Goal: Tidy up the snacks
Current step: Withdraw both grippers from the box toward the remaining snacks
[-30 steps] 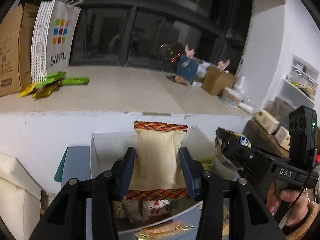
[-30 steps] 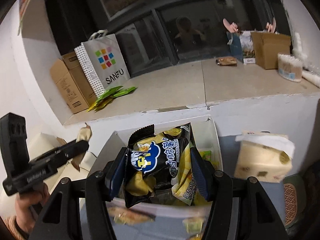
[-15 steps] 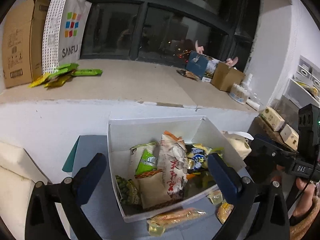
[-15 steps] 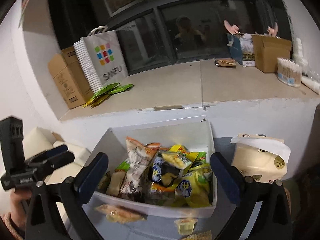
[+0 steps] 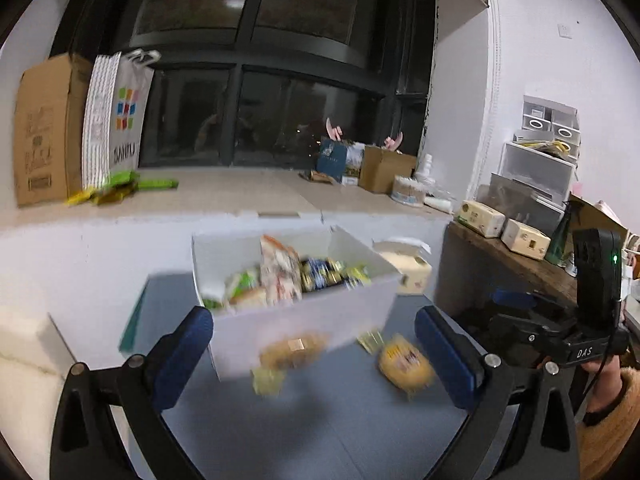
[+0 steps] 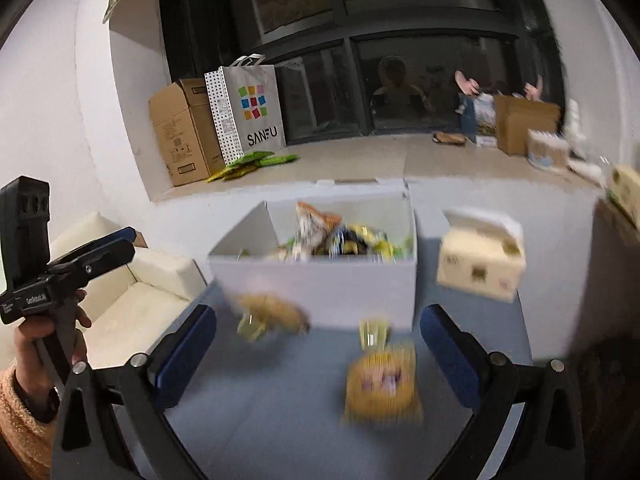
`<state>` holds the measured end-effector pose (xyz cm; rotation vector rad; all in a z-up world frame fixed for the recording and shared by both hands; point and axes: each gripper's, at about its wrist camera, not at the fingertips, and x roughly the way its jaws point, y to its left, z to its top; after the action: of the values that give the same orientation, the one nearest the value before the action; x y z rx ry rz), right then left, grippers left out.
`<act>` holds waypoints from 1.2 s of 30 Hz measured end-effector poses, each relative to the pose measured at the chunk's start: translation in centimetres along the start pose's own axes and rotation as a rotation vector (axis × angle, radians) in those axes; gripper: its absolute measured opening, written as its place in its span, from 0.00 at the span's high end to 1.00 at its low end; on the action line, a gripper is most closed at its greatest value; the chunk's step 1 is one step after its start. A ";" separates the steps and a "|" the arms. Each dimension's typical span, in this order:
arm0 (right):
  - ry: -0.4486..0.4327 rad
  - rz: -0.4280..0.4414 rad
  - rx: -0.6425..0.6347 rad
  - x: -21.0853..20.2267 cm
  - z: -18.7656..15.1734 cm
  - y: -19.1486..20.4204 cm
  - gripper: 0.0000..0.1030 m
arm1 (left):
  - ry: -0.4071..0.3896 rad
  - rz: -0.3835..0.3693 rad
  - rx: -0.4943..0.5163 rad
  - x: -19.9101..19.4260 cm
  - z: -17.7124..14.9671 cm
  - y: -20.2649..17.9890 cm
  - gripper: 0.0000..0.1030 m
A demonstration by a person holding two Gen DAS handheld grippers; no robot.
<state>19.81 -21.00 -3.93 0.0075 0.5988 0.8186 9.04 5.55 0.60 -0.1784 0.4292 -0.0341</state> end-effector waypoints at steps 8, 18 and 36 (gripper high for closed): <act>0.035 -0.052 0.099 -3.0 -7.2 -0.9 0.00 | 0.071 0.021 -0.057 -2.0 -6.8 -1.2 0.00; 0.055 -0.156 0.142 -2.6 -8.6 -2.0 0.00 | 0.093 0.017 -0.017 -2.1 -8.6 -3.2 0.00; 0.273 -0.207 -0.030 9.7 -5.9 -2.6 0.00 | 0.111 0.037 -0.010 -2.2 -9.0 -2.3 0.00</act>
<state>23.68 -17.43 -14.29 -0.1930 0.8297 0.6312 3.29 1.93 -6.11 -0.1790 0.5429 -0.0052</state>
